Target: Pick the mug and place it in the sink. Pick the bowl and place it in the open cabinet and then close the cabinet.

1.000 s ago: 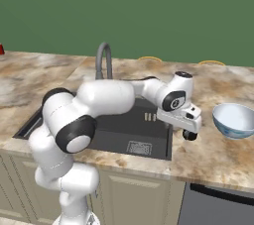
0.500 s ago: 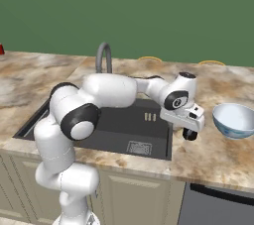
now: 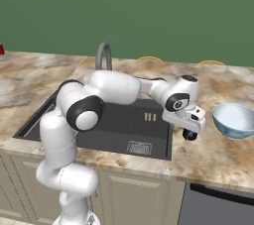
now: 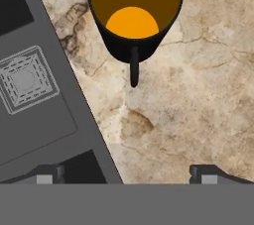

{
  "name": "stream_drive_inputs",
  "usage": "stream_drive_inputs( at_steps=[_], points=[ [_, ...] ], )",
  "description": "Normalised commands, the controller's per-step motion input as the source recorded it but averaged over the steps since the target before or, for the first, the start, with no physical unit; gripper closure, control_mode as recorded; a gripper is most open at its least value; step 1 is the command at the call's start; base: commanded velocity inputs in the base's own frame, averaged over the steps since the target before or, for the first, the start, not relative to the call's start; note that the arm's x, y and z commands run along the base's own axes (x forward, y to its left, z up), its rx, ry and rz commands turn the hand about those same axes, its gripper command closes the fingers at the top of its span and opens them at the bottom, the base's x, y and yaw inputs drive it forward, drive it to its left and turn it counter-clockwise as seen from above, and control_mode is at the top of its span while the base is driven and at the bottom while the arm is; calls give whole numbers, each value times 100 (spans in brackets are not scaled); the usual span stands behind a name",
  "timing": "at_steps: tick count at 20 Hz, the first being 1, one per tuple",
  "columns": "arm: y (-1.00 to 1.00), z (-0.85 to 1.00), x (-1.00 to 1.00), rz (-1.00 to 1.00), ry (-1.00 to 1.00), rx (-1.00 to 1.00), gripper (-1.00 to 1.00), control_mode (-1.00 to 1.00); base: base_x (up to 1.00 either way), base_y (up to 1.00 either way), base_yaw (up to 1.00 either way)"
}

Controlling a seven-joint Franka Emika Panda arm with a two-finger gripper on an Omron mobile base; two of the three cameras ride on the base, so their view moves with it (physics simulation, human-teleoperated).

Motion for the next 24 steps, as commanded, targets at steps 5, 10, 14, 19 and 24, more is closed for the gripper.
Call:
stream_drive_inputs(
  at_steps=[5,10,14,19,24],
  points=[
    [-6,-18,13,0,0,0,-100,-100,0,0,0],
    [-13,-23,13,0,0,0,-100,-100,0,0,0],
    [-11,-20,14,0,0,0,-100,-100,0,0,0],
    [-4,-17,17,0,0,0,-100,-100,0,0,0],
    [-5,-10,21,0,0,0,-100,-100,0,0,0]
  ],
)
